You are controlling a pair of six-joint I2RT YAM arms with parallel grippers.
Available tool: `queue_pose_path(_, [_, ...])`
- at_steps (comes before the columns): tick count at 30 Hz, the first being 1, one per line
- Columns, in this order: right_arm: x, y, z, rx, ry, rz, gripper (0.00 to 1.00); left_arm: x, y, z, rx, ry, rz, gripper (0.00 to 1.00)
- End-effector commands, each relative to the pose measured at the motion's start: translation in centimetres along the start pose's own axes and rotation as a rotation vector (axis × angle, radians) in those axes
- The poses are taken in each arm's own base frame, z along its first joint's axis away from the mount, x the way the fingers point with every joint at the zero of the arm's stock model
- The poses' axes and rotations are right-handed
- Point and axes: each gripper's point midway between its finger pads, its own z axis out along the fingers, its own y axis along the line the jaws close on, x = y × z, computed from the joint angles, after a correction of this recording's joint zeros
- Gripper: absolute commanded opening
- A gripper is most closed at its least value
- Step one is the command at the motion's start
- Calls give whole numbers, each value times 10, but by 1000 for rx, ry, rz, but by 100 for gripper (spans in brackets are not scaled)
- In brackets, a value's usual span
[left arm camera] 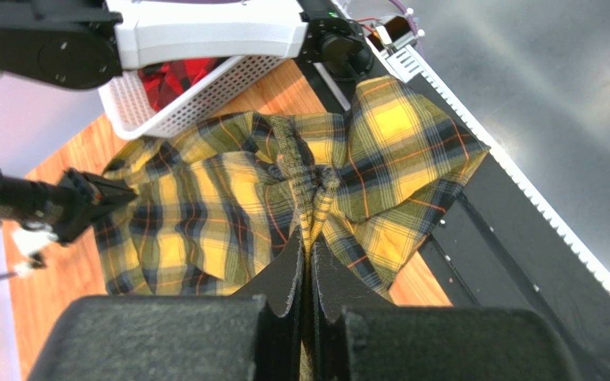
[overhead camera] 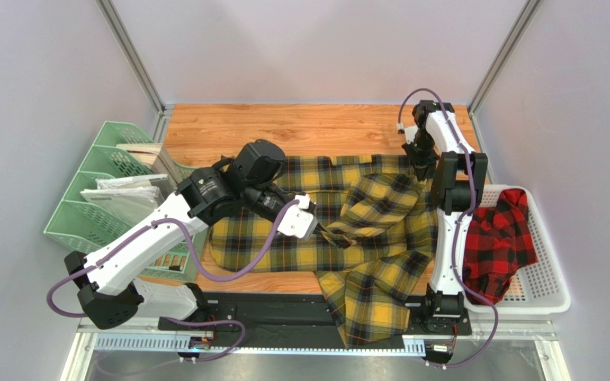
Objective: Fold and stack the long sleeve shirts
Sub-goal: Fold the shirt
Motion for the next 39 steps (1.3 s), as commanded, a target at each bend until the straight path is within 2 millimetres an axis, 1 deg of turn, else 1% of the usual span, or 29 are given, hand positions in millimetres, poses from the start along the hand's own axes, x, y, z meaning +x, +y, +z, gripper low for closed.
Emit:
queue_pose_path(1, [-23,9,-69,-62,-188,-62,28,17,25,2,-96,4,-224,0])
queue_pose_path(2, [-24,17,-79,-101,-220,-76,33,26,32,1,-125,14,-286,0])
queue_pose_path(3, [-27,33,-102,-172,-296,-102,39,43,51,-2,-188,29,-374,0])
queue_pose_path(4, [-27,41,-109,-193,-321,-115,45,53,59,-5,-227,30,-503,0])
queue_pose_path(5, [-20,52,-106,-234,-307,-135,48,65,68,-9,-263,33,-589,0])
queue_pose_path(6, [-18,66,-117,-279,-340,-158,49,89,88,-19,-337,49,-677,0])
queue_pose_path(7, [-14,69,-115,-293,-332,-151,50,106,97,-26,-387,67,-751,0])
queue_pose_path(8, [-11,74,-114,-316,-329,-148,51,119,103,-30,-420,60,-866,0])
queue_pose_path(9, [-7,96,-109,-356,-301,-181,52,147,115,-43,-476,72,-952,0])
queue_pose_path(10, [-5,97,-104,-363,-281,-173,52,164,120,-49,-515,83,-1021,0])
queue_pose_path(11, [-3,100,-99,-370,-263,-169,51,178,123,-56,-548,84,-1094,0])
queue_pose_path(12, [1,99,-93,-371,-233,-163,51,208,127,-69,-600,95,-1190,0])
queue_pose_path(13, [2,98,-83,-370,-203,-159,51,224,128,-77,-636,104,-1247,0])
queue_pose_path(14, [4,96,-77,-367,-183,-154,51,237,128,-83,-658,106,-1293,0])
queue_pose_path(15, [6,92,-72,-352,-167,-150,50,262,126,-96,-703,112,-1384,0])
queue_pose_path(16, [7,90,-67,-345,-153,-145,50,276,124,-103,-738,125,-1418,0])
queue_pose_path(17, [6,89,-60,-343,-136,-140,50,293,119,-116,-781,132,-1468,0])
queue_pose_path(19, [5,83,-57,-324,-129,-131,49,317,113,-127,-846,148,-1519,0])
queue_pose_path(21, [4,81,-55,-314,-124,-122,48,342,101,-143,-926,196,-1566,0])
queue_pose_path(23, [4,78,-54,-302,-118,-119,49,357,94,-155,-982,201,-1570,0])
queue_pose_path(25, [4,76,-53,-291,-116,-121,48,358,94,-159,-997,152,-1558,0])
queue_pose_path(26, [5,75,-52,-284,-109,-123,48,354,98,-161,-1001,115,-1506,0])
queue_pose_path(27, [5,73,-51,-282,-105,-120,48,346,100,-157,-965,80,-1475,0])
queue_pose_path(29, [6,72,-50,-271,-96,-120,48,329,107,-160,-971,25,-1378,0])
queue_pose_path(32, [6,70,-48,-259,-87,-116,47,328,104,-173,-1069,53,-1328,0])
queue_pose_path(33, [7,69,-47,-260,-83,-116,47,336,101,-181,-1128,95,-1333,0])
queue_pose_path(34, [6,70,-49,-260,-85,-115,47,341,98,-183,-1143,119,-1338,0])
queue_pose_path(36, [4,69,-52,-262,-96,-112,47,357,87,-187,-1182,192,-1383,0])
queue_pose_path(39, [1,70,-62,-267,-116,-108,47,368,79,-191,-1214,221,-1415,0])
